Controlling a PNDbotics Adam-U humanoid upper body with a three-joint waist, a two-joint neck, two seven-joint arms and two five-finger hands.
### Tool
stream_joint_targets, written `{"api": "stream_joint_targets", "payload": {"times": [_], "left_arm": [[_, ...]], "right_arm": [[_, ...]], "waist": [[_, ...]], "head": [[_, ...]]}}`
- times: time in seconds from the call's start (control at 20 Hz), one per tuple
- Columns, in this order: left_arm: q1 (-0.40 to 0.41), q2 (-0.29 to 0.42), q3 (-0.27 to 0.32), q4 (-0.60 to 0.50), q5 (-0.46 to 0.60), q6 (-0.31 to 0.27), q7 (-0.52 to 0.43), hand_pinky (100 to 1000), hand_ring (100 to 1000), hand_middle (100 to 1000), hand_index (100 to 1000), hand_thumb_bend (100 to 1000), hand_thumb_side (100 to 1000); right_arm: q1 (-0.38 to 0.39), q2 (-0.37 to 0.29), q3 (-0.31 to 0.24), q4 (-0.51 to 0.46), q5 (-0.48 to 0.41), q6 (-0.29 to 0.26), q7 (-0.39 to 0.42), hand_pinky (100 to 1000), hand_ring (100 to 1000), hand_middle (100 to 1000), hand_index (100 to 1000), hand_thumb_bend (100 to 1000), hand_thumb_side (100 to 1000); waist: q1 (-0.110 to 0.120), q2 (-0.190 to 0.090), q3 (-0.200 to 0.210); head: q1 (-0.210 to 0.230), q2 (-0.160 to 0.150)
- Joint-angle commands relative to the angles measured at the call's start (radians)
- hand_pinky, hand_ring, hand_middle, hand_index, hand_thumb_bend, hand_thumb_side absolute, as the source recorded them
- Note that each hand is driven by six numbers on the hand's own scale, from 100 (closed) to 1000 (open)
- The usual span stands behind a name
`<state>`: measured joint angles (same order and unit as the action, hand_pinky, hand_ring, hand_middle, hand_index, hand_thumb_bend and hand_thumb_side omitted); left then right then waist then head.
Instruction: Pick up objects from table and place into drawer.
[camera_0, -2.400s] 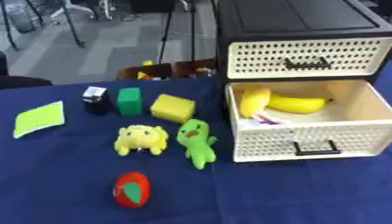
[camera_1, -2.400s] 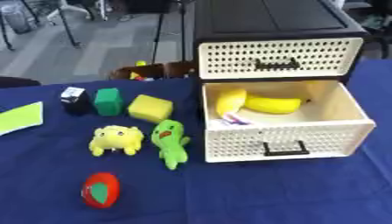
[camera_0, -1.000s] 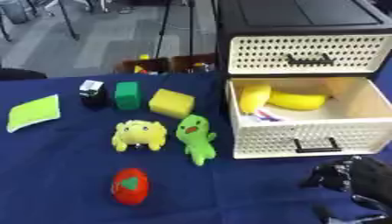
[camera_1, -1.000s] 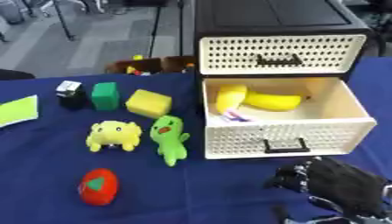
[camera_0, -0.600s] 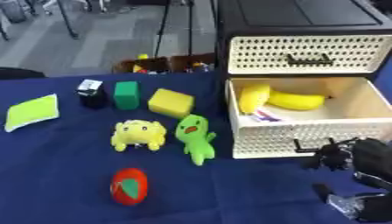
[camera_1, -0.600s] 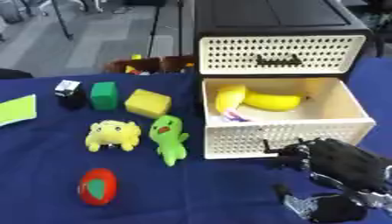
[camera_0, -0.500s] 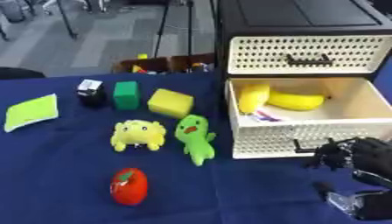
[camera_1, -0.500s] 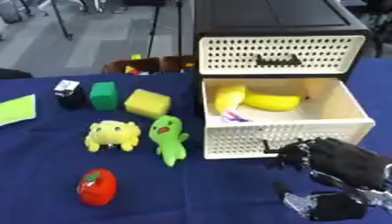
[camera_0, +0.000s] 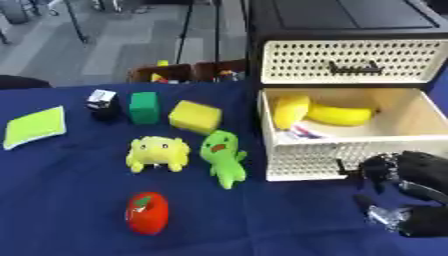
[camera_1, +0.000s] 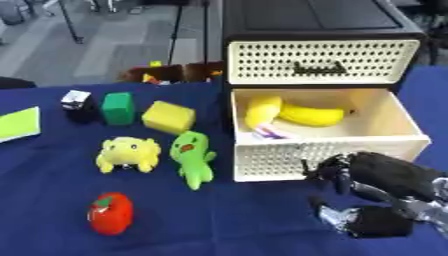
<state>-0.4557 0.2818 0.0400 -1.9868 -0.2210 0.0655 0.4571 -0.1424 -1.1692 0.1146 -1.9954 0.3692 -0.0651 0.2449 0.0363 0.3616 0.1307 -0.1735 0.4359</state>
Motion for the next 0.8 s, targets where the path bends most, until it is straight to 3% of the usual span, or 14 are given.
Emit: {"api": "stream_joint_targets", "payload": {"times": [0.05,0.3,0.8], "left_arm": [[-0.002,0.012,0.007,-0.013,0.004,0.002,0.0,325,539,560,805,399,783],[0.003,0.01,0.007,-0.013,0.01,-0.004,-0.006,330,542,563,809,386,784],[0.004,0.004,0.011,-0.013,0.02,-0.012,-0.007,332,543,563,810,369,785]], "right_arm": [[-0.022,-0.049,-0.031,-0.005,-0.054,0.046,0.022,309,520,631,817,100,1000],[-0.041,-0.06,-0.051,-0.005,-0.111,0.086,0.062,324,527,643,825,100,1000],[-0.051,-0.046,-0.048,-0.005,-0.133,0.14,0.112,322,534,647,827,100,1000]], "waist": [[-0.005,-0.014,0.003],[-0.008,-0.009,0.01],[-0.012,0.005,0.028]], "head": [[-0.005,-0.015],[-0.012,-0.022],[-0.028,-0.032]]}}
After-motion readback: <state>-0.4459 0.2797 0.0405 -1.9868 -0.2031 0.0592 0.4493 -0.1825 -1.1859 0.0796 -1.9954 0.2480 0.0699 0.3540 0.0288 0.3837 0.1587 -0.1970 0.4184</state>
